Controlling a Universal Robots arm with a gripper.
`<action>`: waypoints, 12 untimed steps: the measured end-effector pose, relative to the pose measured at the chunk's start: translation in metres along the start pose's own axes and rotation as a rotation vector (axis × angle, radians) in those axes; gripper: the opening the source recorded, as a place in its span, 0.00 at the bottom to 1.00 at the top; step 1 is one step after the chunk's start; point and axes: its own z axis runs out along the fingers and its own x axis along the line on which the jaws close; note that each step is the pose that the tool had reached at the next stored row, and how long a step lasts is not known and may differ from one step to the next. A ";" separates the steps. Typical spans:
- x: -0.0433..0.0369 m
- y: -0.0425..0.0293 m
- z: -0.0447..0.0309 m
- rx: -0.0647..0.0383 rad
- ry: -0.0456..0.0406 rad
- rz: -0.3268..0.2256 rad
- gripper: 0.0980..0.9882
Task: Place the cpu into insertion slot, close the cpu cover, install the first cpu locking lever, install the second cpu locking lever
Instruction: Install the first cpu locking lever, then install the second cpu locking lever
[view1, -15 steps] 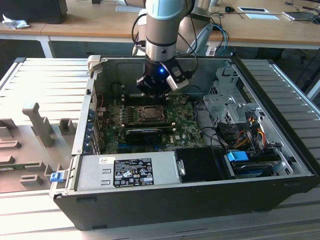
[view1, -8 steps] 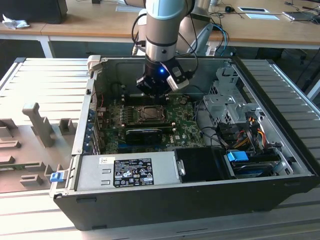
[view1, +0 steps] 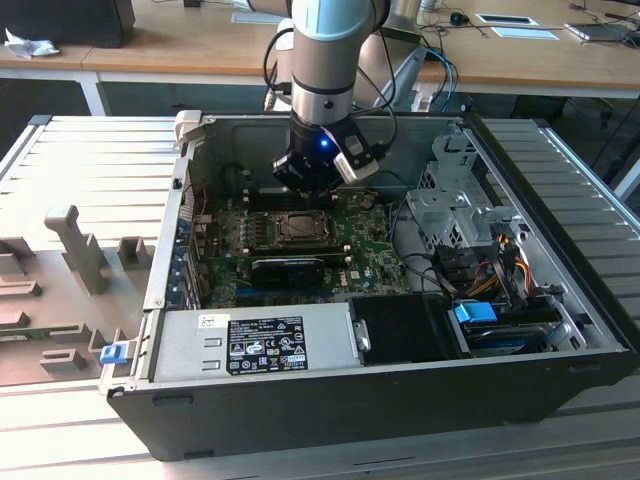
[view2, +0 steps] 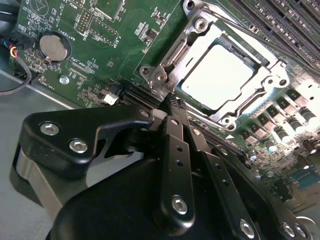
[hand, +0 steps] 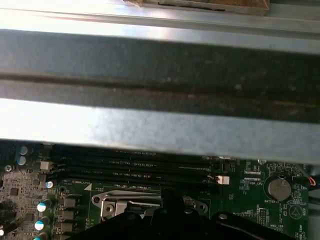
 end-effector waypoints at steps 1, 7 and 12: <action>0.0000 -0.0003 0.0000 0.000 0.0000 0.000 0.01; 0.0001 -0.0018 -0.0002 0.000 0.0000 0.000 0.01; 0.0003 -0.0033 -0.0008 0.000 0.0002 0.000 0.01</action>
